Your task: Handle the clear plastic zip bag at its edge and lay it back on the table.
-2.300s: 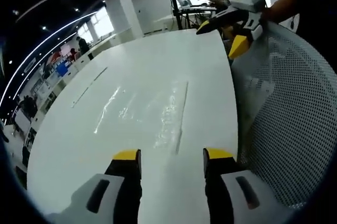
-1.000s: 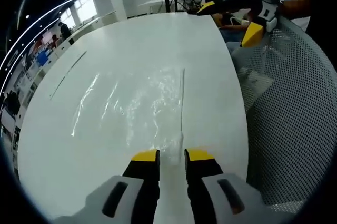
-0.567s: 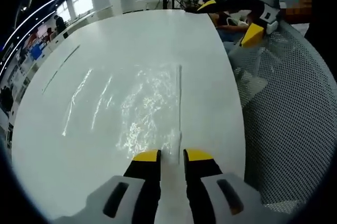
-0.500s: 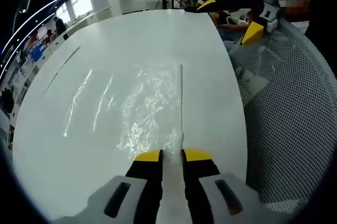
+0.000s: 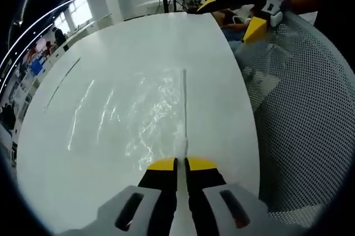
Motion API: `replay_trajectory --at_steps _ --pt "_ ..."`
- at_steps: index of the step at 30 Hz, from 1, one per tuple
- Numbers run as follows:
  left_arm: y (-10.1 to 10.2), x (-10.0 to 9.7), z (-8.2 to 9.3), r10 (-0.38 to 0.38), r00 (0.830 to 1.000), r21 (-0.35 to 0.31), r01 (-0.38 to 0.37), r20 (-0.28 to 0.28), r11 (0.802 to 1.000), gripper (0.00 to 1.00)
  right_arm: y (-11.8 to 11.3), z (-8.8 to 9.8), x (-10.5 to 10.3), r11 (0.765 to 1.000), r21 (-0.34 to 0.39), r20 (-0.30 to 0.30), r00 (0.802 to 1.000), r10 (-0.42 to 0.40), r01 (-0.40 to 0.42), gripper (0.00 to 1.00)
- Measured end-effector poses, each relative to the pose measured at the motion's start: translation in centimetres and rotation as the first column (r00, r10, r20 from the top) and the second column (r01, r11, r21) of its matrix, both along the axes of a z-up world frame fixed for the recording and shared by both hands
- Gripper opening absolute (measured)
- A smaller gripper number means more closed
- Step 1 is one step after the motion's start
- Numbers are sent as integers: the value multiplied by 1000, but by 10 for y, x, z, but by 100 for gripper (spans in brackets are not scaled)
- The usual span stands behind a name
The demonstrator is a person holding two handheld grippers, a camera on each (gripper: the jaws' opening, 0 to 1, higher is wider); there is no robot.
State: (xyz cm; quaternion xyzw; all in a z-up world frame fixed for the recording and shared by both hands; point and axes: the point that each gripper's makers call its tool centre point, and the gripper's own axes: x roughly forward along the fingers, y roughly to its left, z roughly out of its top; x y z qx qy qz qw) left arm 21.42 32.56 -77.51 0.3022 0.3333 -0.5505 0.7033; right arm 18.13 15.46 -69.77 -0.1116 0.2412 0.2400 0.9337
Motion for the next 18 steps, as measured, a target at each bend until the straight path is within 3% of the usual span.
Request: replay_trajectory --at_steps 18 --pt "3 2 3 2 1000 32 -2 17 999 0 0 -1 -1 1000 -16 -7 1000 12 -12 77"
